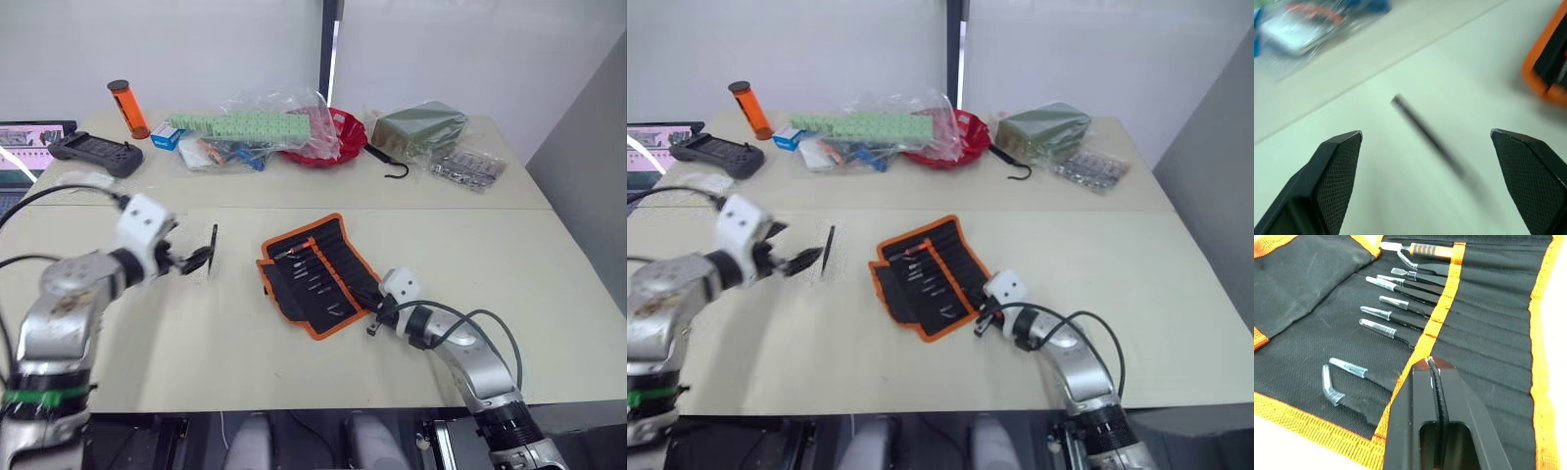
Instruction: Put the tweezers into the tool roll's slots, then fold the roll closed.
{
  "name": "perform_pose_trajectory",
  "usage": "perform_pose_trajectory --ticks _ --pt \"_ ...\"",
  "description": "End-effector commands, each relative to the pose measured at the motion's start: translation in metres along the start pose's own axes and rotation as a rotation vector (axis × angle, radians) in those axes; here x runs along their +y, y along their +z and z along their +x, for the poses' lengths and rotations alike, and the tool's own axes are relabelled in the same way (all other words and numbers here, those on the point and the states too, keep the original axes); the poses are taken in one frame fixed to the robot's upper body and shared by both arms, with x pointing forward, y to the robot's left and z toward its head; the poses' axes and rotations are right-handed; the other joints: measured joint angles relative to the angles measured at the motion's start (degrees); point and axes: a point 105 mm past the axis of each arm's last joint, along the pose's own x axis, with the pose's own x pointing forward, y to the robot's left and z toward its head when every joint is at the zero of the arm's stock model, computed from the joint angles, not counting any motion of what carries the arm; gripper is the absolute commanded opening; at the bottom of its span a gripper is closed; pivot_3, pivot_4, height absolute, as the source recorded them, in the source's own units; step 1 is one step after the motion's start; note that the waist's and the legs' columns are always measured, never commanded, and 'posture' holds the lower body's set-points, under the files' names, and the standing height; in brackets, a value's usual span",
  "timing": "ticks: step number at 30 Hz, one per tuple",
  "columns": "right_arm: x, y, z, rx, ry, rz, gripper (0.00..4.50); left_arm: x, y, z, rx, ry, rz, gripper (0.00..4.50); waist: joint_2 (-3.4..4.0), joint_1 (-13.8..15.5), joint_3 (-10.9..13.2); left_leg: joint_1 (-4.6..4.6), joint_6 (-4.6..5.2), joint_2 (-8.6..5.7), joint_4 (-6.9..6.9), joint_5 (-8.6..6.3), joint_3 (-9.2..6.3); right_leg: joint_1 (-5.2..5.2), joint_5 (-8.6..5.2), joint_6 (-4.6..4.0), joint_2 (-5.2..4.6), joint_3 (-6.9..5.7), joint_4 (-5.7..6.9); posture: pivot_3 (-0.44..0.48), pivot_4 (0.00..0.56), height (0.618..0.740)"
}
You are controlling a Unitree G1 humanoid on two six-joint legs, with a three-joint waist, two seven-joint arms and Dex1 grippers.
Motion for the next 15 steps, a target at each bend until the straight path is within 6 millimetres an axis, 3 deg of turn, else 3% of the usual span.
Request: perform_pose_trajectory --ticks 1,3,9,15 --pt "0.013 -0.028 0.003 0.097 0.077 0.042 0.00 0.013 0.000 -0.040 -0.088 0.084 -0.051 4.48 -0.06 -0.04 -0.04 0.00 0.00 0.00 0.00 0.00 0.01 0.01 0.01 -0.01 -0.01 0.00 -0.02 0.000 0.150 0.740" --pt "0.011 -0.028 0.004 0.097 0.084 0.044 0.00 0.011 -0.019 -0.064 -0.113 0.109 -0.174 4.48 -0.07 -0.18 -0.05 0.04 0.00 0.02 -0.01 0.00 0.05 0.02 0.00 -0.04 -0.04 -0.02 -0.02 0.000 0.150 0.740" --pt "0.010 -0.031 0.005 0.101 0.111 0.038 0.00 0.004 -0.060 -0.113 -0.097 0.244 -0.270 4.48 -0.21 -0.13 -0.13 0.19 -0.01 0.09 -0.04 -0.01 0.17 0.09 -0.06 -0.18 -0.07 -0.01 -0.03 0.000 0.150 0.740" --pt "0.013 -0.031 0.007 0.099 0.137 0.042 0.00 -0.009 -0.102 -0.143 -0.004 0.326 -0.336 4.48 -0.28 0.01 -0.17 0.27 -0.02 0.08 -0.05 -0.03 0.30 0.13 -0.13 -0.26 -0.11 0.05 -0.05 0.000 0.150 0.740"
